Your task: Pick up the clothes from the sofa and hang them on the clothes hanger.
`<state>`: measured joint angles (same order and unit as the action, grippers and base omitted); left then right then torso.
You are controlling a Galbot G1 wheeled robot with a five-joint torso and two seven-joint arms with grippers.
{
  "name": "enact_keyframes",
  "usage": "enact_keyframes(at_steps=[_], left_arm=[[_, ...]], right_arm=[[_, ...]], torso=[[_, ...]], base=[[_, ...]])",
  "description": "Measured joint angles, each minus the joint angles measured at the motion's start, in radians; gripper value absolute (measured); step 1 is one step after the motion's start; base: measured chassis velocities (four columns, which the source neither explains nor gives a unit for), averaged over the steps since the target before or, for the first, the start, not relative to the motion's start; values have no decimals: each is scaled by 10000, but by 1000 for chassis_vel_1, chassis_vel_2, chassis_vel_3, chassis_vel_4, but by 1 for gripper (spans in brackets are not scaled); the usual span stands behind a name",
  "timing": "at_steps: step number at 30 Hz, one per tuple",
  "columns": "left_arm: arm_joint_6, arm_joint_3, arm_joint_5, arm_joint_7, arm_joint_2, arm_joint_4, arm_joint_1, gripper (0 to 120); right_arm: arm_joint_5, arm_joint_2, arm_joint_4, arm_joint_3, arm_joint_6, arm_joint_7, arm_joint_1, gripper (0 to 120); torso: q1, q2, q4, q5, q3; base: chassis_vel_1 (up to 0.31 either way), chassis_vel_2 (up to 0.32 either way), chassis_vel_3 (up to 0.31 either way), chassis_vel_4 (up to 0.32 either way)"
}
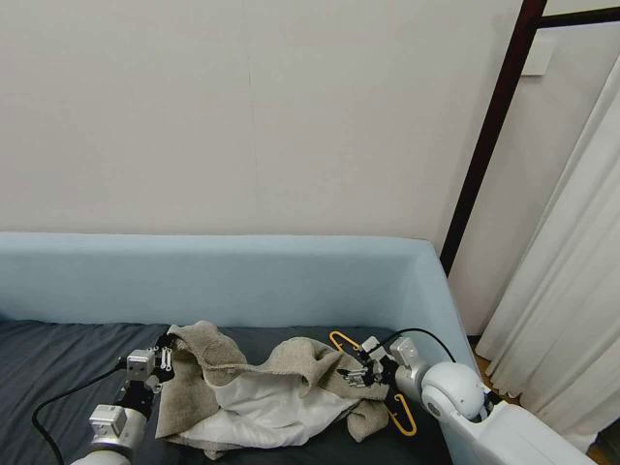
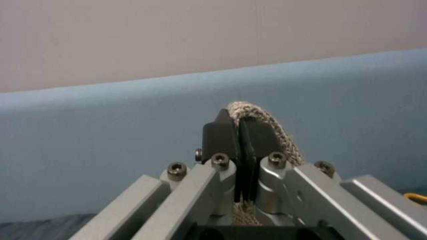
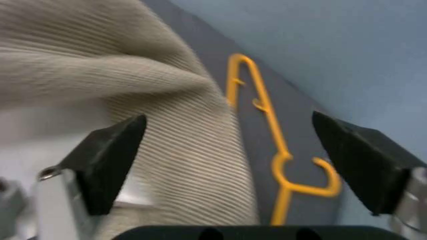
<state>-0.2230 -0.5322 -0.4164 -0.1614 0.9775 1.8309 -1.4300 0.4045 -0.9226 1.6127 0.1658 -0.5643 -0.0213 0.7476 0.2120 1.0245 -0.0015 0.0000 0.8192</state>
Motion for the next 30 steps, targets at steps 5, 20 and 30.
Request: enact_keyframes(at_steps=[5, 20, 30], left_arm=[[-112, -75, 98, -4, 14, 49, -129, 0], [-165, -79, -83, -53, -235, -11, -18, 0], [-166, 29, -191, -43, -281, -185, 105, 0]], right_arm=[[-40, -425, -817, -64, -721, 619, -56, 100], [-670, -2025, -3814, -795, -896, 1152, -674, 100], [-2260, -1827, -3752, -433, -560, 1701, -669, 100]], torso=[[0, 0, -1, -1, 0], [0, 0, 0, -2, 0], [0, 0, -1, -2, 0]], base=[[0, 0, 0, 0], [0, 0, 0, 0], [0, 0, 0, 0]])
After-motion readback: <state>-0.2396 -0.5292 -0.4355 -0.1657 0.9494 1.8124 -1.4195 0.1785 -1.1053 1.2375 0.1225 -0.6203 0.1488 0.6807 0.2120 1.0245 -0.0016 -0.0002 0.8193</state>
